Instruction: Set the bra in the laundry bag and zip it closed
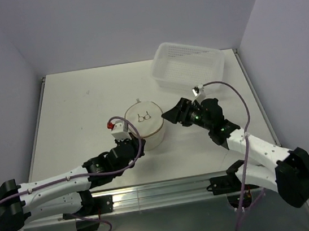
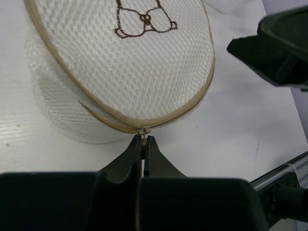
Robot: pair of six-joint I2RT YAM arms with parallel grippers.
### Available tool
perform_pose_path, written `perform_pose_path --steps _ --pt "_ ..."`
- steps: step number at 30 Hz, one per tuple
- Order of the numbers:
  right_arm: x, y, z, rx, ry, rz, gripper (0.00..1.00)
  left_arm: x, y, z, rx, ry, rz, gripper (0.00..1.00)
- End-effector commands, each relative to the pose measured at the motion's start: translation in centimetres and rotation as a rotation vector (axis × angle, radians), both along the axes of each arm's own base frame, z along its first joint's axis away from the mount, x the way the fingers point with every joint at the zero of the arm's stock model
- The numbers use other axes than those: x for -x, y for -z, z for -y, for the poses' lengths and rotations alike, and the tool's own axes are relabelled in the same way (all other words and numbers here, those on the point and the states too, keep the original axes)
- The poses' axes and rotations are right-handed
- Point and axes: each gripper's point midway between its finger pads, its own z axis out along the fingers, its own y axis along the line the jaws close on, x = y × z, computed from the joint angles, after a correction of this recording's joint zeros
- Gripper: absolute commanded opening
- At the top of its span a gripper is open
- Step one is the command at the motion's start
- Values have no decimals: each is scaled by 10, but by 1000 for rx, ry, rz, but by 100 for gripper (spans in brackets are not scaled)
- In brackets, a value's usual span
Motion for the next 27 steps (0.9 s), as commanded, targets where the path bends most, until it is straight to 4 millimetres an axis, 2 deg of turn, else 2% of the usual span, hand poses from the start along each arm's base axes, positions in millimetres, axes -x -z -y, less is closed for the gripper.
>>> perform_pose_path --steps 1,3,5,11,12,14,20,24,27 --pt "25 -3 -9 -39 28 21 80 -1 -40 37 167 51 38 0" --pt "43 4 -23 -73 -11 8 79 1 -40 48 169 76 40 0" --pt "49 1 -30 -133 -22 1 77 2 -40 57 170 95 41 0" --pt "45 -3 -39 -136 -31 8 70 9 -35 65 164 123 28 0" --pt "44 -1 -41 -133 -32 3 62 10 -34 65 166 125 26 0" --pt "41 2 -44 -138 -31 -5 56 11 -30 64 154 124 18 0" --pt "36 3 -48 -149 -28 -5 14 13 -25 57 131 123 10 0" --pt "27 5 -37 -120 1 1 0 11 -14 41 70 87 9 0" --pt "16 5 -27 -101 -3 16 0 7 1 20 -15 36 8 0"
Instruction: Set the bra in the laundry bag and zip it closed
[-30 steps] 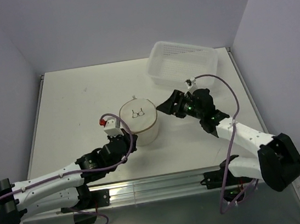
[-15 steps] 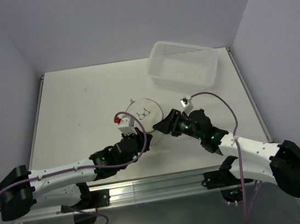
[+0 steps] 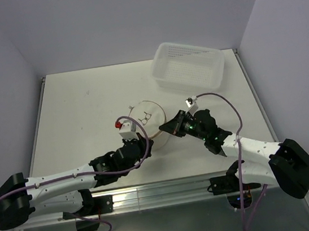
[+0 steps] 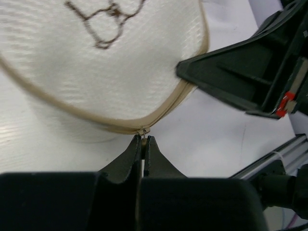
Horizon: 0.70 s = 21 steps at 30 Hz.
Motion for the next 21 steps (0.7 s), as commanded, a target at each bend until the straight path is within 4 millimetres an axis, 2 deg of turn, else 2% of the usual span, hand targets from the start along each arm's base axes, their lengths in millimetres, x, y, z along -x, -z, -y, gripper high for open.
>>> perform_pose_path --steps 1,6,9,11,14,16,18,19,20,21 --pt "-31 -26 17 -1 40 95 0 -5 11 -29 -85 -73 4 0" --pt "-57 -27 35 56 51 115 0 -10 13 -61 -111 -135 5 0" --pt "-76 -39 35 92 30 140 0 -16 6 -82 -124 -188 21 0" --pt "-82 -35 35 119 19 120 0 -18 -1 -90 -127 -206 34 0" --pt "-98 -35 31 158 11 117 0 -20 -10 -92 -129 -212 53 0" --pt "-105 -38 25 158 -8 111 0 -20 -13 -83 -111 -183 55 0" --pt "-102 -37 21 150 -25 95 18 -20 -20 -68 -51 -152 62 0" --pt "-101 -39 20 144 -19 108 32 -18 -18 -58 -38 -117 47 0" --pt "-97 -40 20 146 -14 111 60 -17 -19 -52 -15 -102 44 0" --pt "-89 -42 19 154 -9 124 69 -18 -29 -42 47 -90 53 0"
